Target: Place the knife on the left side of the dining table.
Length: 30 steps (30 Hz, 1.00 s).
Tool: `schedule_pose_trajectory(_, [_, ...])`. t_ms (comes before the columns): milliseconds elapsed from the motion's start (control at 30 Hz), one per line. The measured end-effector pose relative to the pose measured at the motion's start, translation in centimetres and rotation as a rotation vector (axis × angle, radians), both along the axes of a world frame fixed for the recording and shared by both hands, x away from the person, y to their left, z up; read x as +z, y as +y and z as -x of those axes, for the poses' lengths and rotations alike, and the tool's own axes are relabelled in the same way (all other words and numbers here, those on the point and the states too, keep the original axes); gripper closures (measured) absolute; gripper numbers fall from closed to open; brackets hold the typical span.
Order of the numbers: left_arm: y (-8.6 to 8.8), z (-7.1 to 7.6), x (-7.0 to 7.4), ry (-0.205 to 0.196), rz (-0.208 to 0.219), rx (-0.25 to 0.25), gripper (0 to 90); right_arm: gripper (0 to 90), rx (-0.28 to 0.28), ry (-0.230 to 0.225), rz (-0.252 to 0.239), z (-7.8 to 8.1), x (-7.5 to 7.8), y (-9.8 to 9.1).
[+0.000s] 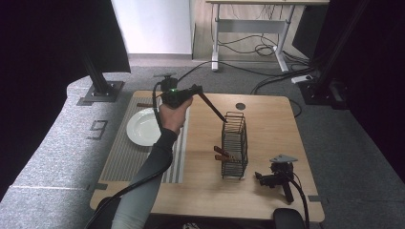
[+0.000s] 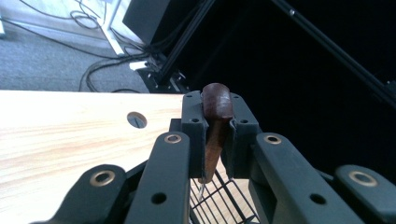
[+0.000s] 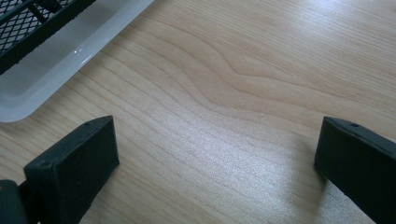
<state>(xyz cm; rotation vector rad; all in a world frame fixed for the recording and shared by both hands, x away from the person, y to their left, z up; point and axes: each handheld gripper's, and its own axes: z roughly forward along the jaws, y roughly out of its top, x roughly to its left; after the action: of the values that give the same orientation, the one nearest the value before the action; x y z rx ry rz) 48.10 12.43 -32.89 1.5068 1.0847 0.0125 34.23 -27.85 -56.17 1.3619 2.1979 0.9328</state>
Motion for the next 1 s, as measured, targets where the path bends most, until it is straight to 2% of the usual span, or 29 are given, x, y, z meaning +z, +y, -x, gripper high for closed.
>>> schedule_pose_trajectory(233, [4.1,1.5,0.8,-0.022,0.012,0.053,80.5,0.0,0.0,-0.001,0.001,0.0,0.0,0.0])
schedule_pose_trajectory(333, [6.3,2.4,0.6,-0.027,0.009,0.086,80.5,0.0,0.0,-0.001,0.001,0.0,0.0,0.0])
schedule_pose_trajectory(433, [7.7,3.0,0.2,-0.026,0.007,0.111,80.5,0.0,0.001,-0.001,0.0,0.0,0.0,0.0])
schedule_pose_trajectory(700, [11.4,4.6,-1.8,-0.008,0.011,0.174,80.5,0.0,0.0,-0.001,0.001,0.0,0.0,0.0])
schedule_pose_trajectory(1000, [15.2,6.9,-5.3,0.043,0.023,0.252,80.5,0.0,0.001,0.0,0.001,0.0,0.0,0.0])
